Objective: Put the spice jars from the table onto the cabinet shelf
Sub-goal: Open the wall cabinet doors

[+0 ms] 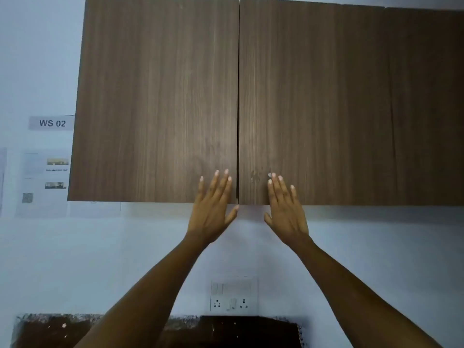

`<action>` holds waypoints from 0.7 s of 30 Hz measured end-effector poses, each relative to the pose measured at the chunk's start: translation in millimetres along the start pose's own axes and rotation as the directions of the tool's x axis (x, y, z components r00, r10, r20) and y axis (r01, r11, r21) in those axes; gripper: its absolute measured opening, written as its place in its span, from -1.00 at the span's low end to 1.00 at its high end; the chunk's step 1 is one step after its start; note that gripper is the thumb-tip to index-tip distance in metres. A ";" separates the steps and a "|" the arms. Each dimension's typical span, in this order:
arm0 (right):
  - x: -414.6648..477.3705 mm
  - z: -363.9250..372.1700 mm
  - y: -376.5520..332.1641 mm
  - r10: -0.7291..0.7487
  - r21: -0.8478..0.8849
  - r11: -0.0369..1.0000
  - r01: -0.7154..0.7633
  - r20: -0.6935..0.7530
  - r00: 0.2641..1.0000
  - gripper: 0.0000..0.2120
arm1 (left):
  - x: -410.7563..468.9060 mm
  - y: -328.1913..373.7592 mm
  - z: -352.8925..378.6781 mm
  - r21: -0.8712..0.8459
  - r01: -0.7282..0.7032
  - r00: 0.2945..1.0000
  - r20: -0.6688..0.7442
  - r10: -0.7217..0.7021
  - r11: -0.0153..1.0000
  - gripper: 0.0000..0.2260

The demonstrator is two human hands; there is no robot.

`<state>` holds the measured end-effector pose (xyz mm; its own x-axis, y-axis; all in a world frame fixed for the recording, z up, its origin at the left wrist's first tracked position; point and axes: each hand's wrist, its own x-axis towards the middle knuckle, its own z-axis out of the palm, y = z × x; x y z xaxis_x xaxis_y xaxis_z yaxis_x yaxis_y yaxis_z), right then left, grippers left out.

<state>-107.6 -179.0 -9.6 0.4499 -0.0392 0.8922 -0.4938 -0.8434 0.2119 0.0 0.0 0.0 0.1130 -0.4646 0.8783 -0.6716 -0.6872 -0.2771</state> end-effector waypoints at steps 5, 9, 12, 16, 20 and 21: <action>23.2 18.3 -10.2 0.017 -0.072 0.997 -0.020 -0.033 0.999 -0.24 | 17.2 14.7 20.9 0.022 -0.064 0.998 0.026 0.064 0.998 -0.40; 36.8 24.7 -5.2 0.086 -0.120 0.989 -0.088 -0.023 0.996 -0.21 | 29.9 18.3 22.7 0.004 -0.086 0.996 0.021 0.086 0.996 -0.41; 41.6 27.1 -3.5 0.081 -0.150 0.986 -0.076 0.026 0.996 -0.14 | 34.5 18.2 19.8 0.007 -0.113 0.994 0.007 0.113 0.994 -0.42; 38.5 24.7 -9.4 0.097 -0.133 0.987 -0.089 0.053 0.994 -0.07 | 40.7 15.6 12.3 0.039 -0.118 0.993 0.033 0.117 0.992 -0.44; 34.2 15.2 -13.0 0.116 -0.108 0.988 -0.109 0.057 0.992 -0.05 | 43.2 16.5 -0.7 0.029 -0.112 0.993 0.043 0.111 0.993 -0.48; 32.1 12.2 -13.2 0.116 -0.104 0.988 -0.110 0.054 0.992 -0.04 | 42.5 17.4 -4.2 0.005 -0.093 0.995 0.037 0.093 0.996 -0.49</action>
<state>-77.6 -175.6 11.4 0.4292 -0.1656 0.8879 -0.6149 -0.7736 0.1530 -10.0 -29.3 34.2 0.0775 -0.5467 0.8338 -0.6753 -0.6440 -0.3594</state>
